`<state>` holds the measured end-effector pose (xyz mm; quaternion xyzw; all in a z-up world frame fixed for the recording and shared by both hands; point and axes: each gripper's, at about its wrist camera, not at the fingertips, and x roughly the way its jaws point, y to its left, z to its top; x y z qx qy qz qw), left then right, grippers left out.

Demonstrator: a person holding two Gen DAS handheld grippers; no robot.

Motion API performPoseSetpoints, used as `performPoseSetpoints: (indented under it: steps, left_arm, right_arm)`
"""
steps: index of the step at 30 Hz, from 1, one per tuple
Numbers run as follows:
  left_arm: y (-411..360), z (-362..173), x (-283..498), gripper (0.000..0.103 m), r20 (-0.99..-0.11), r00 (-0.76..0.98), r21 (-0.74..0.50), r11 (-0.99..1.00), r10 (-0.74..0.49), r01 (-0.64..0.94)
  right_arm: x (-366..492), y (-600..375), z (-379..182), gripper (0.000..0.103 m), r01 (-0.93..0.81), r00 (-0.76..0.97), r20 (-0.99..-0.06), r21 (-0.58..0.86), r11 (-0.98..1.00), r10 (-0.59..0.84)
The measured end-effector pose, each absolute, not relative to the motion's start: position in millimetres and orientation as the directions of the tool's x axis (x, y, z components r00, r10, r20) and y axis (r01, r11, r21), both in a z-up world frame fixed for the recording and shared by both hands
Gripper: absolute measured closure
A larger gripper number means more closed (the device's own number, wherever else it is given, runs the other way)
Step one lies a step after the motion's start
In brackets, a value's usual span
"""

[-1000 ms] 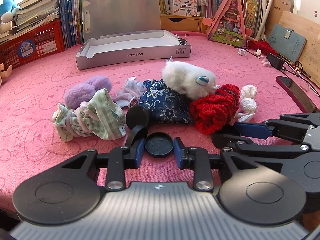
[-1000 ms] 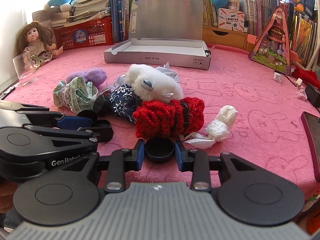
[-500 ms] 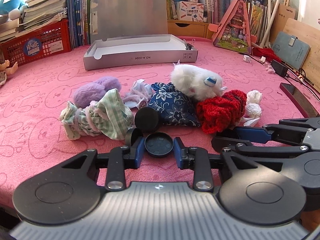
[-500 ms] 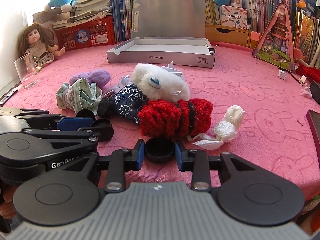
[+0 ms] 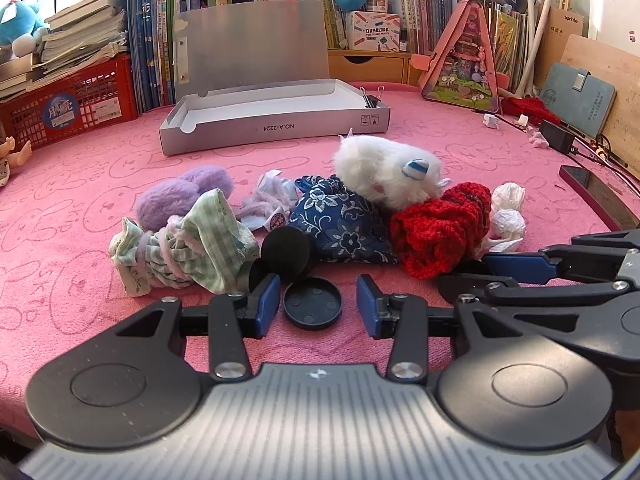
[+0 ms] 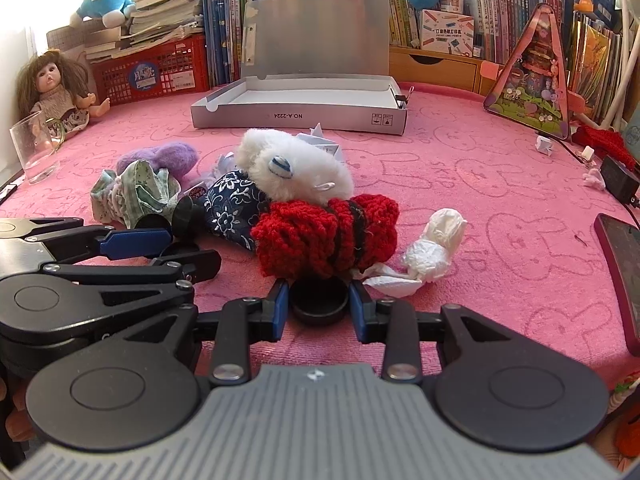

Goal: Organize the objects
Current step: 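Close the left tool on a black round lid while the right tool grasps another, then lift and carry both black lids over the open white box with both tools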

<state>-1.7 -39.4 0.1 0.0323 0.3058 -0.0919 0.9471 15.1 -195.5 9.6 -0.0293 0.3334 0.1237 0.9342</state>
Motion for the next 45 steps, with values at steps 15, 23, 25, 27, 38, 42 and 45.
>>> performPoseSetpoints:
  steps: [15,23,25,27,38,42,45]
  left_arm:
    - [-41,6,-15,0.066,-0.556,0.814,0.003,0.978,-0.171,0.208]
    - [-41,9,-20,0.067,-0.549,0.821,0.012,0.980,-0.158,0.197]
    - [-40,10,-21,0.067,-0.544,0.824,0.012,0.980,-0.160,0.198]
    - [-39,12,-22,0.067,-0.538,0.827,0.010,0.980,-0.162,0.199]
    - [-26,21,-19,0.066,-0.520,0.833,-0.043,0.980,-0.190,0.197]
    - [-18,26,-17,0.066,-0.516,0.834,-0.074,0.980,-0.194,0.183]
    - [-17,31,-17,0.066,-0.506,0.839,-0.076,0.979,-0.200,0.188]
  right_arm:
    - [8,-198,14,0.065,-0.258,0.746,-0.624,0.051,0.965,0.232]
    - [5,-199,16,0.065,-0.260,0.746,-0.620,0.066,0.963,0.244]
    - [4,-199,17,0.065,-0.262,0.751,-0.613,0.062,0.963,0.244]
    - [2,-198,19,0.065,-0.265,0.757,-0.605,0.063,0.962,0.248]
    - [-1,-207,27,0.064,-0.280,0.773,-0.561,0.117,0.953,0.296]
    - [0,-213,32,0.064,-0.271,0.778,-0.548,0.148,0.951,0.307]
    - [2,-216,38,0.064,-0.267,0.787,-0.535,0.153,0.951,0.307]
